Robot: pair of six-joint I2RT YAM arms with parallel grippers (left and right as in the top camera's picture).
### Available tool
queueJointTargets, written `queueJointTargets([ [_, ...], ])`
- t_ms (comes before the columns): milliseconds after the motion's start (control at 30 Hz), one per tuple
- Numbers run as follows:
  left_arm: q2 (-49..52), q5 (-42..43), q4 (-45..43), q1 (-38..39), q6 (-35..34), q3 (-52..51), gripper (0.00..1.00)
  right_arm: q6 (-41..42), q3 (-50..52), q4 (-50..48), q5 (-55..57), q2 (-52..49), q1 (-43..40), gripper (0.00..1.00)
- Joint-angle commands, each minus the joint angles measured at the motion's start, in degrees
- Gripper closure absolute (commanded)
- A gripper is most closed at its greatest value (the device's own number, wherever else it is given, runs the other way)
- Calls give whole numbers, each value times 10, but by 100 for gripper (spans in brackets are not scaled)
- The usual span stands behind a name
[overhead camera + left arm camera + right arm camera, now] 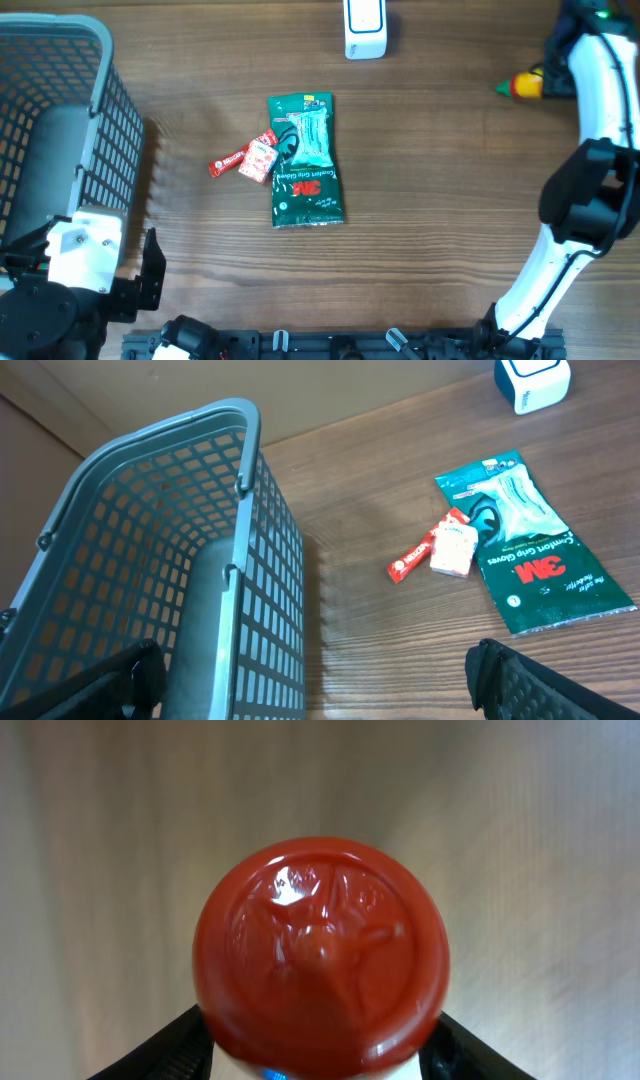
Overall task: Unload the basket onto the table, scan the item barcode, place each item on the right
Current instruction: 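Carry the bottle right and set it down at the table's right edge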
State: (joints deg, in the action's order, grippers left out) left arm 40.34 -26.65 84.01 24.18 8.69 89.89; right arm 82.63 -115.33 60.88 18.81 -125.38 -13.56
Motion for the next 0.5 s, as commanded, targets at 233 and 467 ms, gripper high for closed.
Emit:
queueJointTargets([
  [233,3,5,-1,-5,-5,1,0,-2,-4,46,117,11,-81,58],
  [467,3,5,-1,-5,-5,1,0,-79,-1,44,58,9,-94,19],
])
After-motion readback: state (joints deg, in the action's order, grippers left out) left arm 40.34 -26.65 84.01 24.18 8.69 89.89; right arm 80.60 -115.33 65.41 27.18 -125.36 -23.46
